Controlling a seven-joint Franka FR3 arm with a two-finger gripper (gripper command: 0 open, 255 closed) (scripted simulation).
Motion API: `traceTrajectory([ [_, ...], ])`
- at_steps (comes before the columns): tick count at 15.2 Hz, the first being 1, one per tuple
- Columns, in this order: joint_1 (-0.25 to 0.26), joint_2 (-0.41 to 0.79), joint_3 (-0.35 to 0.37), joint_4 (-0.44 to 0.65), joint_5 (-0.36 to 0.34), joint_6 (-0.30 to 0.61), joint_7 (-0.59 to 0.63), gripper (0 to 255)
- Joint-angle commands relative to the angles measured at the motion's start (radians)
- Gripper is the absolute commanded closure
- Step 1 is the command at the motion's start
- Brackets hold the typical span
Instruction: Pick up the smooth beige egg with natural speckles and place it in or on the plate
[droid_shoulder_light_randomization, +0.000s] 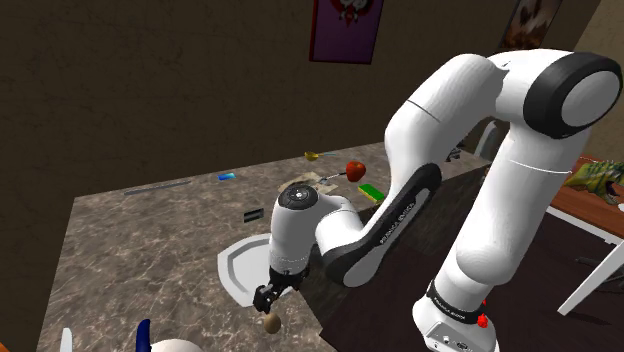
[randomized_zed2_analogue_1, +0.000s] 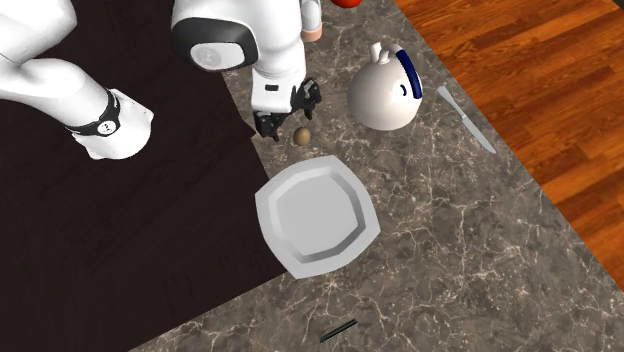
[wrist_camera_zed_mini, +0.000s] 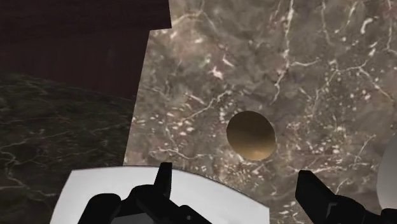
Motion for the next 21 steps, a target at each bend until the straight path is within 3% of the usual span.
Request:
traceTrajectory([
  [1,0.025,0.112,-0.020,0.039,-0.200,0.015,0.183,0],
  [2,0.057,0.165,-0.049,0.065,-0.279,0.014,0.255,0],
  [9,0.149,0.281,-0.178,0.098,-0.455,0.067,0.381,0],
  [18,0.156,0.290,-0.188,0.101,-0.468,0.071,0.391,0],
  [19,0.156,0.290,-0.188,0.101,-0.468,0.071,0.391,255],
  [21,0.156,0.290,-0.188,0.101,-0.468,0.071,0.391,255],
])
